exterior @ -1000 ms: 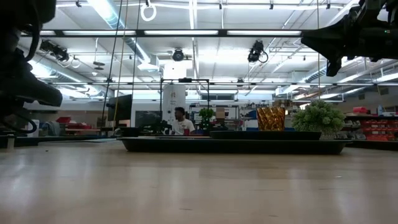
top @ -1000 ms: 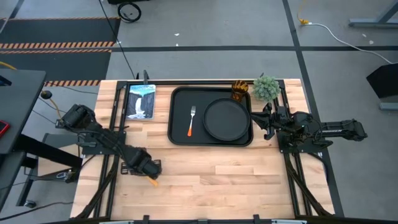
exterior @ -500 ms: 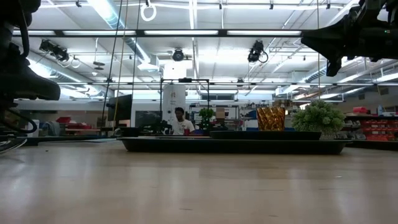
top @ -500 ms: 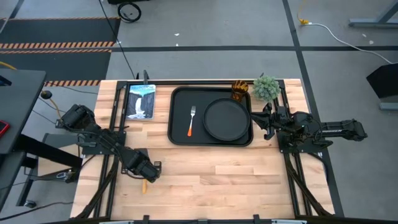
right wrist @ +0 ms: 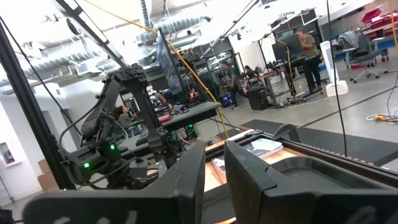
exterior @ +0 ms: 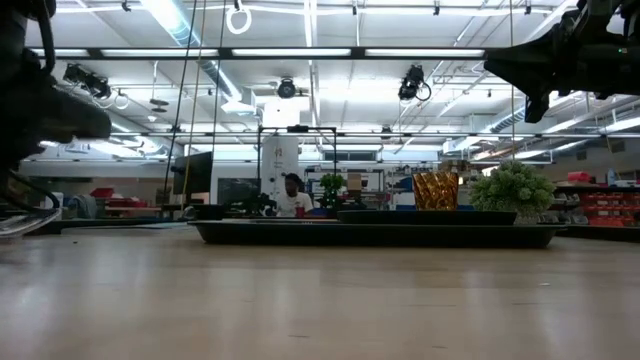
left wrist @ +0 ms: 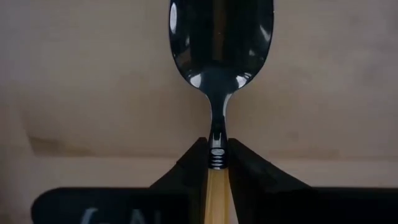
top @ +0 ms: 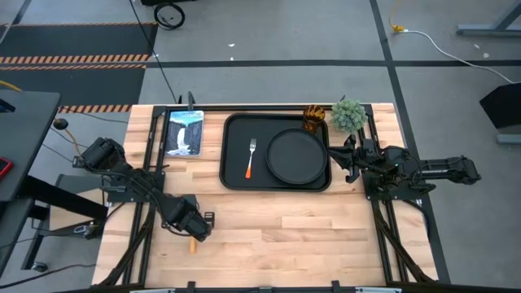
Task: Pick and place plate/cup/fork/spoon on tray
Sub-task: Put the yellow spoon onto the black tray
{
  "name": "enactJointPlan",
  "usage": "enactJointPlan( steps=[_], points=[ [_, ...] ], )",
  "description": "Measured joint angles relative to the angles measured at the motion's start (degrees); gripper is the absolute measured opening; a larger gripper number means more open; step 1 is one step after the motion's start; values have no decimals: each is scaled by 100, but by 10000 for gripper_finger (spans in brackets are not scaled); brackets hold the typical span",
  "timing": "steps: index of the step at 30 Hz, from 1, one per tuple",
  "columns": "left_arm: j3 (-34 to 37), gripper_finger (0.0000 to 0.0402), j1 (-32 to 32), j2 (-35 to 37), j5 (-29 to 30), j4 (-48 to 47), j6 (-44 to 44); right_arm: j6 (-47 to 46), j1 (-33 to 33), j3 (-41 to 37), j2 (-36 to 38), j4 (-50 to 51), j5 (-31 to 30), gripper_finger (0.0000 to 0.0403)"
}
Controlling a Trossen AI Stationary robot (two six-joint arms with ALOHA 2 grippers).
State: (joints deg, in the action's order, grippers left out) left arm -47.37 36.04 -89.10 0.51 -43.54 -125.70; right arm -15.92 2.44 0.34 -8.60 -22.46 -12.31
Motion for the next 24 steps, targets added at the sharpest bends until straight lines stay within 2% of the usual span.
enactJointPlan(
  steps=[3, 7, 11, 20, 24],
  points=[
    [-158, 53, -105, 2, 70, -100, -38, 0, 2, 0, -2, 0, 0, 68],
    [-474, 52, -412, 13, 731, -324, 190, 1, 1, 0, -2, 0, 1, 68],
    [-711, 52, -975, 15, 1265, -494, 635, 1, 0, 0, -1, -2, 2, 68],
    [-1186, 52, -2670, 17, 1837, -224, 2674, 1, 2, 1, -2, -1, 0, 68],
    [-1296, 52, -3383, 17, 2046, 420, 3809, 2, 1, 0, 0, 0, 2, 68]
  ],
)
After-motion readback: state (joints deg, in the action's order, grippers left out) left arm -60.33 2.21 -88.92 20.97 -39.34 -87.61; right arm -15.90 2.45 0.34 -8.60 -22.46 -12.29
